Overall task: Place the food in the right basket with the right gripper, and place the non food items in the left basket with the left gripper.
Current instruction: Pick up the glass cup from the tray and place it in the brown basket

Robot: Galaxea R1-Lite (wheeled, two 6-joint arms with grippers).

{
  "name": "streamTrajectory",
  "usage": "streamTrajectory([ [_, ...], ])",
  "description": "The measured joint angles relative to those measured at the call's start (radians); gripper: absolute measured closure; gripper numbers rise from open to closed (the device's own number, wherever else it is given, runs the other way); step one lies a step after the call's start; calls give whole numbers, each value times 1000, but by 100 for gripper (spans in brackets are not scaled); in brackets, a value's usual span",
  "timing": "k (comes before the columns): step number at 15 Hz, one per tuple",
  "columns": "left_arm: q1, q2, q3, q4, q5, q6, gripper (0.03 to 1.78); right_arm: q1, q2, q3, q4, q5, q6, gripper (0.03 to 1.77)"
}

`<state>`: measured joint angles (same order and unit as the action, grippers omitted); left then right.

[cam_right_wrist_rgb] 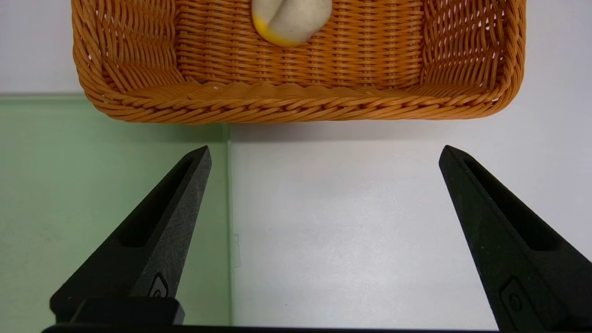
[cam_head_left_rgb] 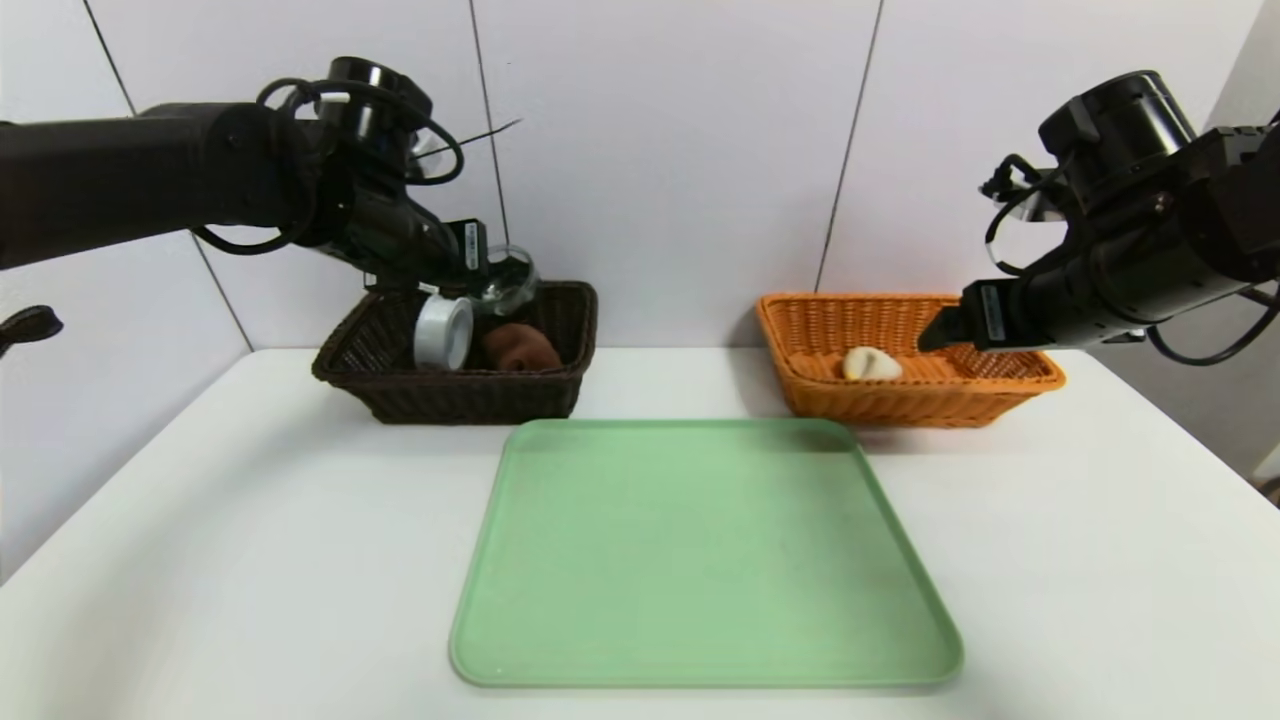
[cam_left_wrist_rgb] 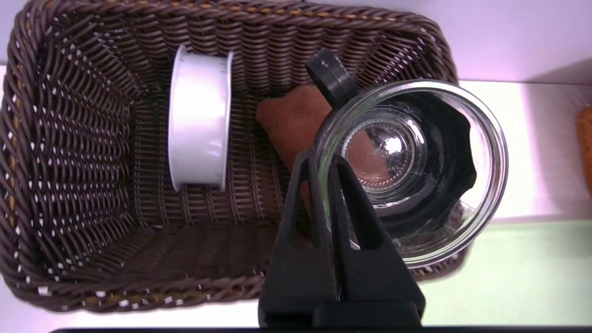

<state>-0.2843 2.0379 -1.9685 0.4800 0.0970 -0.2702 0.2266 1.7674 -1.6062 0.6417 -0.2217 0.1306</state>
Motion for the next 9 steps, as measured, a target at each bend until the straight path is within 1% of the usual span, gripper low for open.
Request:
streamTrajectory([
  [2,10,23,0,-23,6,21,172,-1,-3,0,1,-2,-3,10],
  [9,51,83,-3,-62,6,26,172,6,-6,8,5,-11,-12,10],
])
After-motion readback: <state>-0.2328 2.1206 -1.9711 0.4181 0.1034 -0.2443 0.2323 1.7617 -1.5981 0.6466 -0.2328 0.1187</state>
